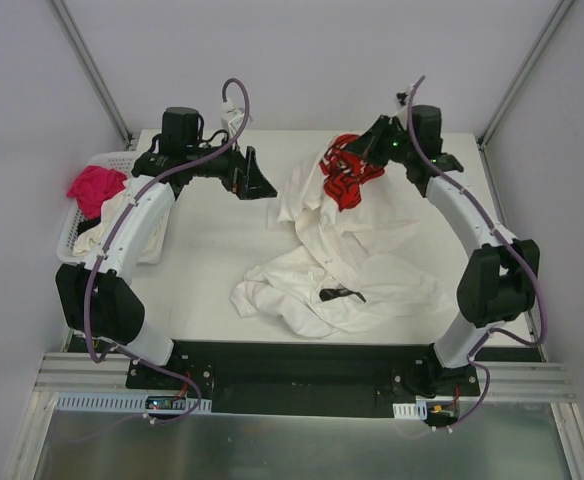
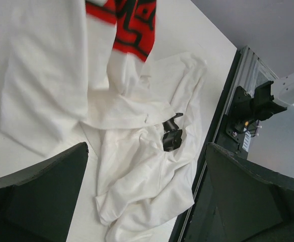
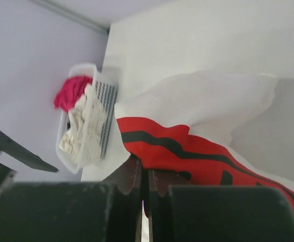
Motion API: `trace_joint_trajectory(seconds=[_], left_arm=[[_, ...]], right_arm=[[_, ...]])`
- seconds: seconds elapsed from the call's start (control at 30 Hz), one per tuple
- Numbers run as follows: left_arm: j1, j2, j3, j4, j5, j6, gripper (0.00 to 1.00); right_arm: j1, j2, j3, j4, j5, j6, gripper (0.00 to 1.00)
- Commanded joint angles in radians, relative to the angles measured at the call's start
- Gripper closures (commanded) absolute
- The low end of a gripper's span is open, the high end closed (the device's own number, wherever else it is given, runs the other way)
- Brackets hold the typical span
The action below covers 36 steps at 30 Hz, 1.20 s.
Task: Fold and stack the t-shirts
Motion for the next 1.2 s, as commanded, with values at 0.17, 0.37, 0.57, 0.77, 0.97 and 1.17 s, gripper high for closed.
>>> trace_joint_trajectory(seconds=[0.17, 0.37, 0.57, 0.77, 0.97, 1.17], left_arm=[[-0.004, 0.025, -0.008, 0.030, 0.027, 0.009, 0.01], [-0.007, 0.040, -0.011, 0.032, 0.124, 0.015, 0.01], [-0.038, 0.045, -0.059, -0.022, 0.155, 0.113, 0.01], [-0.108, 0.097, -0.115, -0.188, 0.014, 0.267, 0.01], [-0.214, 0.184, -0.229, -0.188, -0.148, 0.218, 0.01], [-0.274, 0.246, -0.246, -0.186, -0.237, 0.164, 0.01]], right_arm=[[-0.190, -0.152, 0.246, -0.199, 0.068, -0.089, 0.99], [-0.223, -0.186, 0.119, -0.124, 0.013, -0.048, 0.96], [-0.224, -0.154, -0.004, -0.030, -0.014, -0.028, 0.76], [-0.224, -0.128, -0.061, 0.044, -0.051, 0.007, 0.49], [-0.226, -0.100, -0.063, 0.068, -0.082, 0.020, 0.46], [-0.235, -0.094, -0.084, 0.120, -0.103, 0.052, 0.45]])
